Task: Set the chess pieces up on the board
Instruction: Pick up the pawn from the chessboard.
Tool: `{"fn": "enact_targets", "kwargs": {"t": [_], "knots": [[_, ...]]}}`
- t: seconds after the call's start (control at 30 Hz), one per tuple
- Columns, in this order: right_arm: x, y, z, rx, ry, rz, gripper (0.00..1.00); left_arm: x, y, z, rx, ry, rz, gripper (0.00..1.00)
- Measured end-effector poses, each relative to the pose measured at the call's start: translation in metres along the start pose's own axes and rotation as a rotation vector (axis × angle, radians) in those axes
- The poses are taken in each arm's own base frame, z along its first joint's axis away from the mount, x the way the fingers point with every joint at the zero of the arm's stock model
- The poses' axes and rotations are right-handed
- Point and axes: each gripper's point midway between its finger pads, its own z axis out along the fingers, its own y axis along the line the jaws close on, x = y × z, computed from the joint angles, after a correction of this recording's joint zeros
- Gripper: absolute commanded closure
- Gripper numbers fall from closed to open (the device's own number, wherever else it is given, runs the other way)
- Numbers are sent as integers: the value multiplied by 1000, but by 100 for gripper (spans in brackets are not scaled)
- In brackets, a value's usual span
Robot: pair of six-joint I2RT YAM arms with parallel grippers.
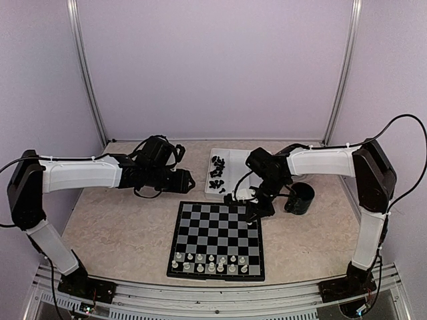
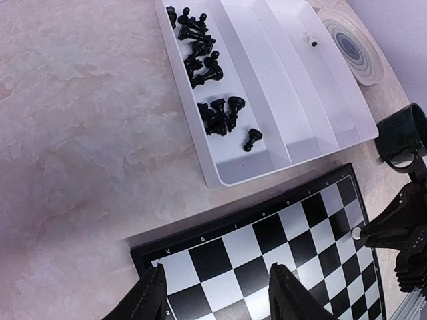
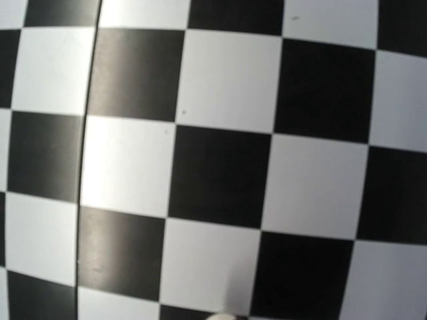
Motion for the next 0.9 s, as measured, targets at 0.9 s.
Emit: {"fn": "enact_targets", "kwargs": {"t": [0.9], "knots": [[-10, 36, -15, -24, -19, -34, 92, 4, -2, 5, 17, 18, 0, 48]]}}
